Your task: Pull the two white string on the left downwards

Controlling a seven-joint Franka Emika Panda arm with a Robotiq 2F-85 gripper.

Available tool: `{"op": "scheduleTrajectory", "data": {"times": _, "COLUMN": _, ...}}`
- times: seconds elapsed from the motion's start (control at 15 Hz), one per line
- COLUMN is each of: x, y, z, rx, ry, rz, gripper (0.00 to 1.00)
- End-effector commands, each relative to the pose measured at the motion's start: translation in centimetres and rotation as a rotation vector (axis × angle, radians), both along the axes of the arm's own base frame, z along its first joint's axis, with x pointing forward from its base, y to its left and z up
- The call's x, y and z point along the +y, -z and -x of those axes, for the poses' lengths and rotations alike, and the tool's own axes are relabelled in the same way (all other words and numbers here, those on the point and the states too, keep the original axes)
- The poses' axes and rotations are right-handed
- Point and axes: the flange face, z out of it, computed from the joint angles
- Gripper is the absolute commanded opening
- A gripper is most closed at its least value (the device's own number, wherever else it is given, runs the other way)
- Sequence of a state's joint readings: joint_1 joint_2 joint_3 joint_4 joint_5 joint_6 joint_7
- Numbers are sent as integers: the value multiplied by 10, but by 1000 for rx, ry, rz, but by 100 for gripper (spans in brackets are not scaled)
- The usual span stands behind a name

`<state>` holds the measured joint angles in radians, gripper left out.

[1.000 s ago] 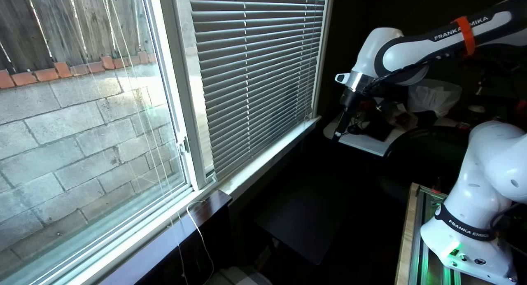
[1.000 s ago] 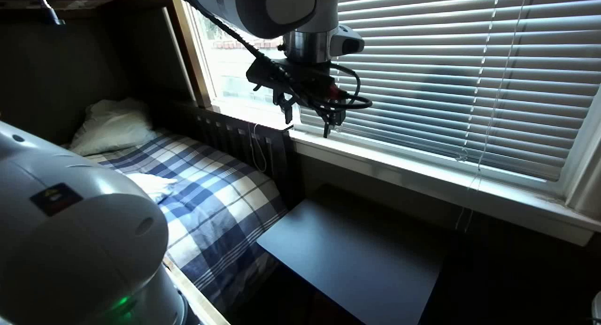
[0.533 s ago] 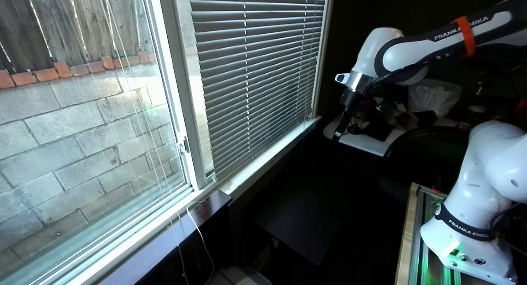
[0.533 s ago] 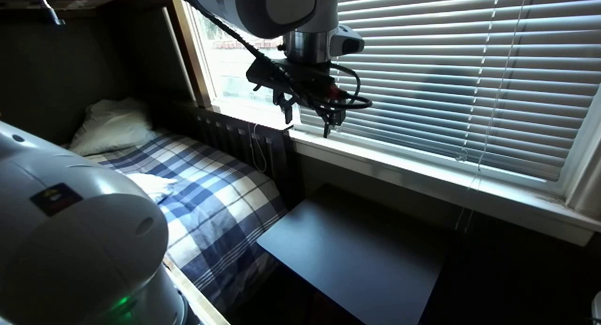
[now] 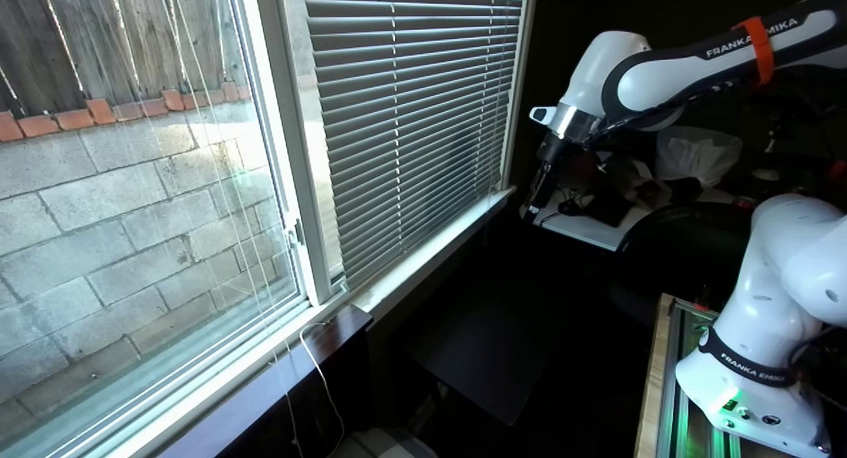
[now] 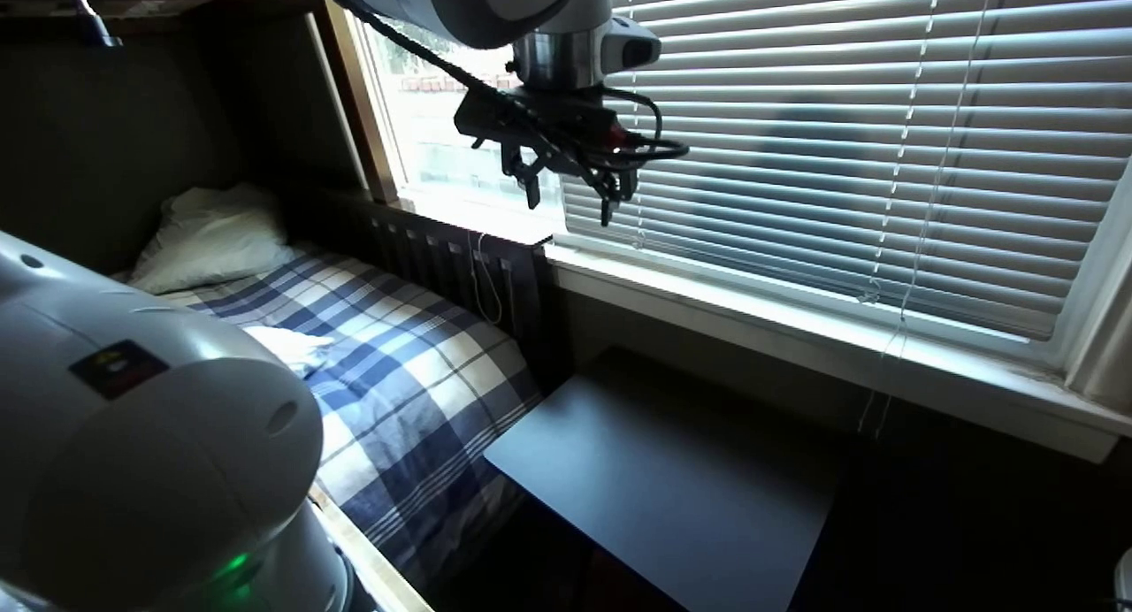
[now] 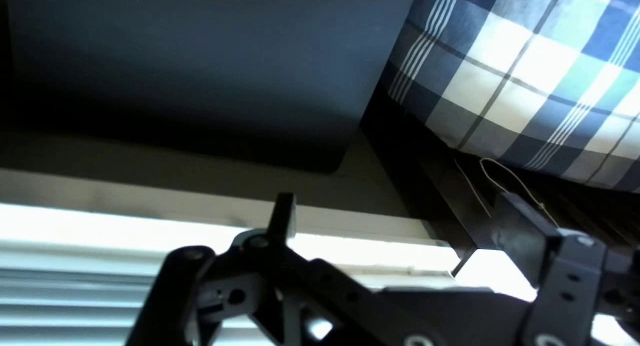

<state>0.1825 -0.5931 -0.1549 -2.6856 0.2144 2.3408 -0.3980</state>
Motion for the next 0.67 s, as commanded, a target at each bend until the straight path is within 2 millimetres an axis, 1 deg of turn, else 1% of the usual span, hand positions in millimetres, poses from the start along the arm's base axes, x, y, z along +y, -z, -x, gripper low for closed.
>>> {"op": "scheduleTrajectory", "data": {"times": 0.0, "x": 61, "y": -40, "z": -12, "rx": -125, "ry": -140, "rz": 5, "gripper": 100}}
{"op": "scheduleTrajectory", "data": {"times": 0.2, "x": 117, "y": -68, "z": -12, "rx": -192, "ry": -236, "rz": -7, "gripper": 100}}
{"op": "scheduleTrajectory", "data": {"times": 0.27, "x": 136, "y": -76, "z": -10, "rx": -214, "ry": -263, "rz": -19, "gripper": 100}}
{"op": "scheduleTrajectory", "data": {"times": 0.4, "x": 168, "y": -89, "z": -7, "rx": -243, "ry": -292, "rz": -57, "gripper": 100}}
{"op": "scheduleTrajectory", "data": {"times": 0.53, "x": 195, "y": -99, "z": -6, "rx": -276, "ry": -305, "rz": -82, "gripper": 100}}
{"op": "scheduleTrajectory", "data": {"times": 0.6, "x": 205, "y": -106, "z": -7, "rx": -307, "ry": -301, "rz": -89, "gripper": 100}}
